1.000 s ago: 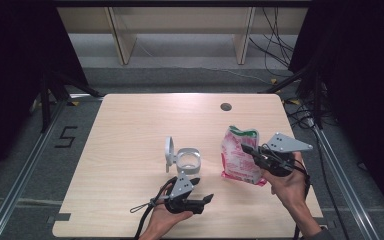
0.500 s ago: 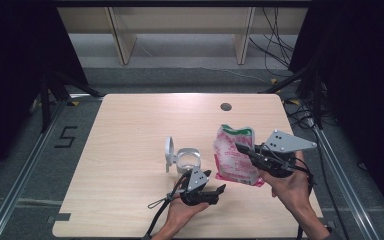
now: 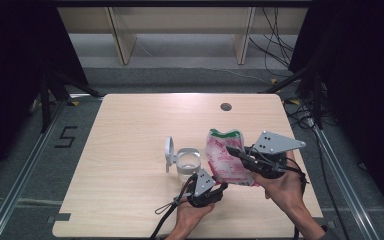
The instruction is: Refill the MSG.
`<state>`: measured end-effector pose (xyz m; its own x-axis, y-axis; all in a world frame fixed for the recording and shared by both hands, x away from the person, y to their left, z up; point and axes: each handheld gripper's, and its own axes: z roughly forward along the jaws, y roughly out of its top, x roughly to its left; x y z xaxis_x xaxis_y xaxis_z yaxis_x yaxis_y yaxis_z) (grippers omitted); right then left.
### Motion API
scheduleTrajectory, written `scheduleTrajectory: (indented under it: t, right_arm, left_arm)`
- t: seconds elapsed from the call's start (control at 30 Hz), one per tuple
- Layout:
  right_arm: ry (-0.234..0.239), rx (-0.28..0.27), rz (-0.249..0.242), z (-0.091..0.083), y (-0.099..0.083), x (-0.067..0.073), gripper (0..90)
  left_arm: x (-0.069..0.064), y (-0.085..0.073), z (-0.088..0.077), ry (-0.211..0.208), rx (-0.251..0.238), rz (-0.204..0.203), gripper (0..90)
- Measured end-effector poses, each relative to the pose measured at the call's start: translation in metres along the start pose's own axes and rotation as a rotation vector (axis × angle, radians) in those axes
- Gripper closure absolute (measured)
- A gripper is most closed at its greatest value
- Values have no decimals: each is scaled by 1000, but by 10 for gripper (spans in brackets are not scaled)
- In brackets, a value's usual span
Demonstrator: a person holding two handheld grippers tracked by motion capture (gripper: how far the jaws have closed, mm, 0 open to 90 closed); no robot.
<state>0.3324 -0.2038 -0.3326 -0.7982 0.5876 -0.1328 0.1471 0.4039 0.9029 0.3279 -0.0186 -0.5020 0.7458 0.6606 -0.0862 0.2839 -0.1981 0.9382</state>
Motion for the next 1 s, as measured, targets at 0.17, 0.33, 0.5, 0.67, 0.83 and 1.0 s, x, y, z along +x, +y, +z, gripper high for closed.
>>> scheduleTrajectory:
  t: [0.17, 0.33, 0.5, 0.67, 0.83, 1.0]
  right_arm:
    - [1, -6, 3, 9, 8, -1, 900]
    - [7, -31, 34, 16, 9, -2, 900]
    - [22, -60, 44, 29, 7, 1, 900]
    - [17, -76, 80, 32, 6, 1, 900]
    - [6, -98, 81, 36, 4, 4, 900]
    - [-7, -117, 57, 39, 1, 7, 900]
  left_arm:
    - [-1, -1, -1, -4, -29, -19, 681]
    - [-2, -3, -5, 34, -35, -29, 691]
    - [3, -6, -2, 39, -73, 14, 700]
    - [1, -7, -1, 49, -78, -12, 703]
    - [-4, -9, 0, 54, -77, -64, 706]
    - [-5, -10, 3, 48, -79, -72, 709]
